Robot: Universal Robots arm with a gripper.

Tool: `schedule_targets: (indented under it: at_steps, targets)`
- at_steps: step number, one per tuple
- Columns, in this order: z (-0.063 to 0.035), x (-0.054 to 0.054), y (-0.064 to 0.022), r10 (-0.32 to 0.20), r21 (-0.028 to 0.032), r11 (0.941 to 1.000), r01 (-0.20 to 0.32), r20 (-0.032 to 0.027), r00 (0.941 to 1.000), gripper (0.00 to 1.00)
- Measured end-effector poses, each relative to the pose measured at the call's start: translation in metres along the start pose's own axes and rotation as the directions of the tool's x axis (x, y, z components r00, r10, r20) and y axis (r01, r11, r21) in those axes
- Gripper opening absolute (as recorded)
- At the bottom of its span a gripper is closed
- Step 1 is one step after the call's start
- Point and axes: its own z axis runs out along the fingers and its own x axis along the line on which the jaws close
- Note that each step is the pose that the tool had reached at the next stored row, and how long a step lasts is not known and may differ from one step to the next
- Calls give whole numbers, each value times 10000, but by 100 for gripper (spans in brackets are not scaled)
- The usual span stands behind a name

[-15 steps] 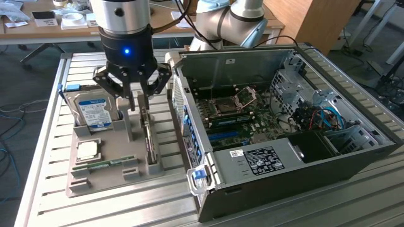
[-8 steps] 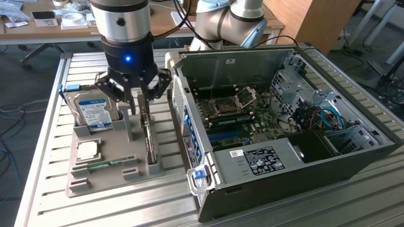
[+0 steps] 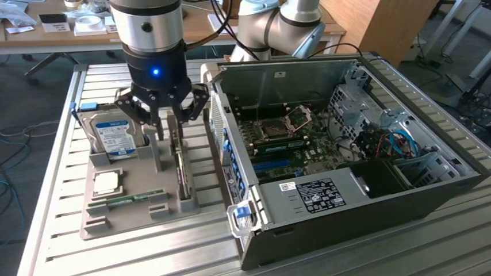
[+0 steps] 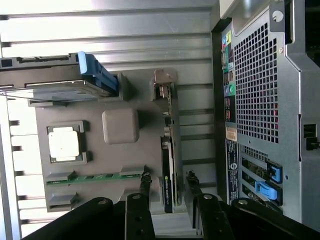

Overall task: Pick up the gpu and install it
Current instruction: 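Pick up the gpu and move the gpu toward the slot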

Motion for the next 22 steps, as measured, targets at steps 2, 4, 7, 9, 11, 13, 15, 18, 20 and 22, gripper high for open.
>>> schedule_targets:
  at_steps: [2,4,7,9,11,13,15,18,20,22]
  targets:
    - [0,0,0,-1,1,10000,1,-1,10000,43]
    - [14,0,0,0,0,10000,0,1,10000,43]
    - [67,1,-1,-1,1,10000,1,0,10000,43]
    - [103,2,-2,-1,3,10000,1,0,10000,43]
    - [140,3,-3,0,4,10000,0,-1,10000,43]
    - [176,4,-4,-1,3,10000,1,0,10000,43]
    - [212,5,-4,0,4,10000,0,-1,10000,43]
    - [265,6,-5,0,3,10000,0,1,10000,43]
    - [295,7,-6,-1,3,10000,1,0,10000,43]
    - [322,8,-6,0,3,10000,0,1,10000,43]
